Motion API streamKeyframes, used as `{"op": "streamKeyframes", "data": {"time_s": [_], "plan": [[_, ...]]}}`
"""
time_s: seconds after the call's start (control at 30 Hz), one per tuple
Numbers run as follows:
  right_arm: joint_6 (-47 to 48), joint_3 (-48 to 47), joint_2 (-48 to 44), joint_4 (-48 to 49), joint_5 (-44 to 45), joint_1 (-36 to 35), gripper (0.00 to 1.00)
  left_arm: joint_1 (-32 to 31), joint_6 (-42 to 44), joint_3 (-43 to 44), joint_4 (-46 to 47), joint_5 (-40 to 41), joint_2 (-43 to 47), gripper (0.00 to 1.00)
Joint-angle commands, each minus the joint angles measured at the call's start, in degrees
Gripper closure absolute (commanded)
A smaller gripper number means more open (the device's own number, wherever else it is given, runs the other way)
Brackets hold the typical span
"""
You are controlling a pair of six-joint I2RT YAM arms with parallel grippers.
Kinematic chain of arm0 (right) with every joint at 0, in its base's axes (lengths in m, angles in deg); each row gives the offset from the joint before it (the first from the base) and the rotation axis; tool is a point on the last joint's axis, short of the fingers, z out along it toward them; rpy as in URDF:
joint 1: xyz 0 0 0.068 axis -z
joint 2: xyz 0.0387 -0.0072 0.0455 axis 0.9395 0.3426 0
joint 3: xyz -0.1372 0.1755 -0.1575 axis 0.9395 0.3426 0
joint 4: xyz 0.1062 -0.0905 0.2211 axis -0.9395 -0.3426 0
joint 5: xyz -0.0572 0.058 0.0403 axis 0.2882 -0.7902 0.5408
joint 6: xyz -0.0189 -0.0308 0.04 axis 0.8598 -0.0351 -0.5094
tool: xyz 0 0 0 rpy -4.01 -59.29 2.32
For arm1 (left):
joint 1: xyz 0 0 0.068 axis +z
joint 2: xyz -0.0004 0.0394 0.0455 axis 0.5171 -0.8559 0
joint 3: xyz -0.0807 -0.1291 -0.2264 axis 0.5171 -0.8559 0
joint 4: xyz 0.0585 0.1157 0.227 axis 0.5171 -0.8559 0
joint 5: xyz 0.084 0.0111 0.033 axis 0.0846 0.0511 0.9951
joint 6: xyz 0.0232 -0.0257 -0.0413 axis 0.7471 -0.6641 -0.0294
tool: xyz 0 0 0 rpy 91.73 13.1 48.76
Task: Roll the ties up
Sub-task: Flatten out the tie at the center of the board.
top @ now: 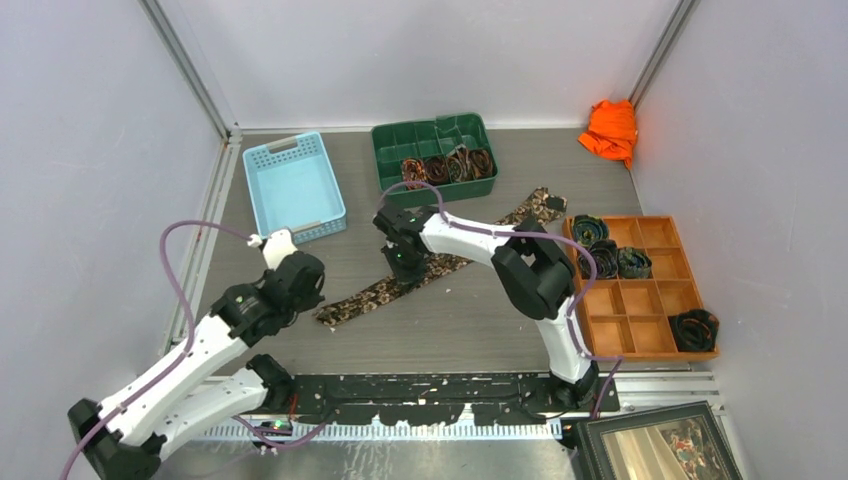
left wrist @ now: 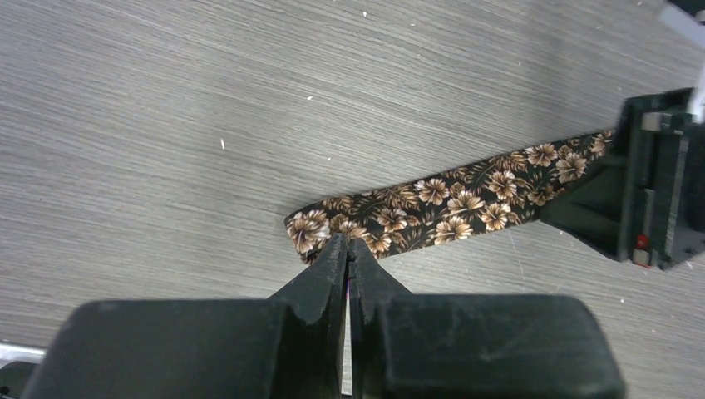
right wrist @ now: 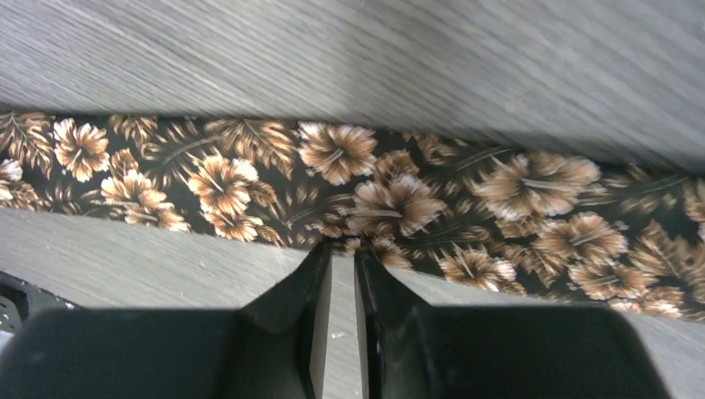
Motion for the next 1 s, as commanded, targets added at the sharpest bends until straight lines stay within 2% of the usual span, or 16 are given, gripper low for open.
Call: {"op": "streamKeyframes", "data": {"time_s": [0.0,0.3,0.53,0.83,0.97], "plan": [[-1.15,6.82,-5.16,1.95,0.04,0.10,0.78,0.19,1.59,1.98,8.00,1.20,-5.99,0.96],[-4.61,15.00,-17.35,5.42,3.83,-0.08,0.77,1.39,5.81,6.42,23.94,-3.36,-27.62,1.00],[-8.10,18.86,-17.21,7.93,2.58,-0.08,0.80,3.78,9.21,10.55,34.19,-8.37,-44.41,1.00],[-16.12,27.63,-18.34,18.46,-0.66,0.30,0.97,4.82,9.30,9.82,40.89,-14.43,-51.47,1.00],[-18.25,30.89,-18.38,21.54,-0.64,0.51,0.99,4.83,7.59,5.67,44.87,-19.39,-52.09,1.00]]}}
